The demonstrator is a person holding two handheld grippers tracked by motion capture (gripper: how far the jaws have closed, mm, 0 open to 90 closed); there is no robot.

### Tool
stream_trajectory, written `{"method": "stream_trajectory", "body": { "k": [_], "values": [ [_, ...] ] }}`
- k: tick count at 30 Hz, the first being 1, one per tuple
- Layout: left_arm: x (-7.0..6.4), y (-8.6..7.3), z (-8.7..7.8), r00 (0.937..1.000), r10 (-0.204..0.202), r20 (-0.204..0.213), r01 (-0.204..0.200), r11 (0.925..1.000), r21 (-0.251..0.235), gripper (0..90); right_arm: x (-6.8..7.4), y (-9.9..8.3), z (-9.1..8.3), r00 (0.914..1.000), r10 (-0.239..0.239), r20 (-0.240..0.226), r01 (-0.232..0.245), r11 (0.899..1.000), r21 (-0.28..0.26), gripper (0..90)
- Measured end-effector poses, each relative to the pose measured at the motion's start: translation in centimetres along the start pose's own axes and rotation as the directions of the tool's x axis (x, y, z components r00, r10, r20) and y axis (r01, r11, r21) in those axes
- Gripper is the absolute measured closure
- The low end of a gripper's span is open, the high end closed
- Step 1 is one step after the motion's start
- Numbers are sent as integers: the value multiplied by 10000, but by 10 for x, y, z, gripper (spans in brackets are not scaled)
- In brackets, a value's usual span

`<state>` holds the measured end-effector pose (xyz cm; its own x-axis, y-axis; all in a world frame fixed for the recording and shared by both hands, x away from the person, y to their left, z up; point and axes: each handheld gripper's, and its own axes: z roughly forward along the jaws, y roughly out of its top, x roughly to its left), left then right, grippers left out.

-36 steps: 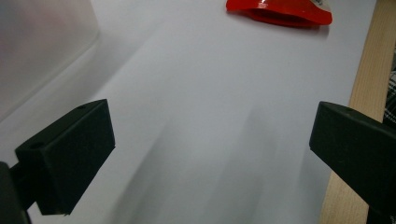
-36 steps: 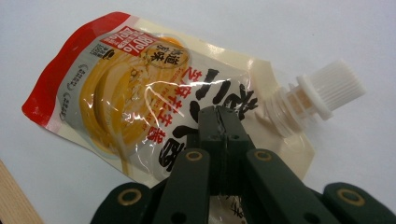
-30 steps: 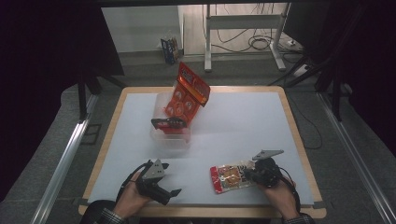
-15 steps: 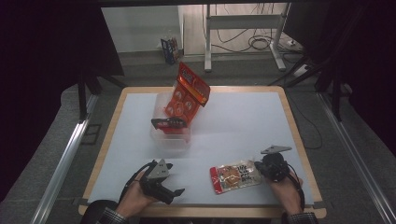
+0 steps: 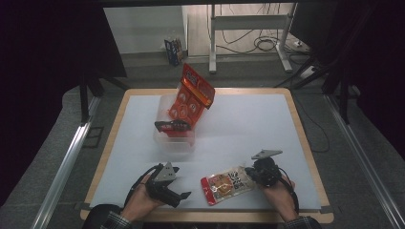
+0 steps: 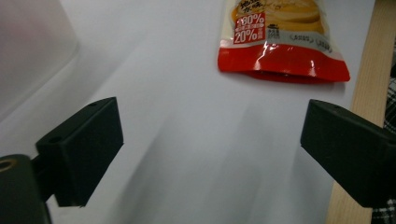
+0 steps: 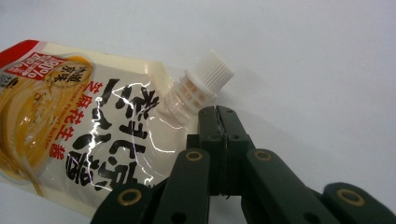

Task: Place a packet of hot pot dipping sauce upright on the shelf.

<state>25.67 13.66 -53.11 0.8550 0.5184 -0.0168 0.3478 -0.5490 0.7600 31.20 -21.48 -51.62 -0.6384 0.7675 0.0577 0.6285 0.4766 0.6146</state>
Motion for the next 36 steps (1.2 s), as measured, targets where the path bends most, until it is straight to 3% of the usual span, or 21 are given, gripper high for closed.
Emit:
{"method": "stream_trajectory", "body": {
  "k": [1,2,5,8,9,10,11,13,16,21,23,25,28,31,36],
  "values": [
    [-1,1,1,10000,21,82,-21,10000,-30,94,-1,0,0,10000,50,-82,-50,10000,-17,885],
    [-4,5,5,9996,116,257,-112,9998,-143,167,-4,-1,-1,9994,186,-293,-187,9998,-45,855],
    [-9,10,10,9990,258,353,-249,9993,-265,238,-6,-2,-3,9998,118,-179,-119,9999,-78,805],
    [-16,17,20,9979,405,512,-386,9986,-374,394,-9,-3,-5,9998,124,-152,-126,9998,-160,771],
    [-18,20,24,9971,496,584,-476,9983,-347,499,-10,-3,-7,9998,146,-118,-149,9996,-228,755],
    [-20,23,28,9961,559,677,-536,9979,-358,499,-10,-3,-7,9998,146,-118,-149,9996,-228,755],
    [-22,25,31,9953,642,728,-617,9974,-360,588,-11,-4,-9,9999,128,-79,-130,9995,-285,736],
    [-26,30,38,9936,745,850,-712,9966,-411,675,-12,-5,-11,9998,153,-146,-158,9994,-321,724],
    [-31,36,47,9909,786,1093,-731,9959,-533,740,-13,-6,-13,9998,110,-135,-115,9993,-344,712],
    [-34,40,54,9886,821,1259,-784,9963,-340,888,-13,-10,-21,9996,91,-265,-102,9992,-393,676],
    [-33,39,54,9875,975,1236,-978,9952,-40,900,-13,-11,-23,9995,130,-303,-141,9992,-363,665],
    [-30,38,56,9872,790,1387,-830,9963,237,900,-14,-15,-27,9987,132,-494,-151,9992,-373,609],
    [-27,37,57,9871,531,1509,-588,9977,333,900,-15,-17,-29,9975,183,-688,-208,9992,-351,554],
    [-28,36,57,9882,496,1448,-561,9976,413,900,-13,-18,-29,9922,225,-1225,-276,9988,-399,427],
    [-25,35,57,9870,226,1591,-298,9986,429,900,-6,-18,-22,9862,120,-1654,-145,9998,-141,333]
  ]
}}
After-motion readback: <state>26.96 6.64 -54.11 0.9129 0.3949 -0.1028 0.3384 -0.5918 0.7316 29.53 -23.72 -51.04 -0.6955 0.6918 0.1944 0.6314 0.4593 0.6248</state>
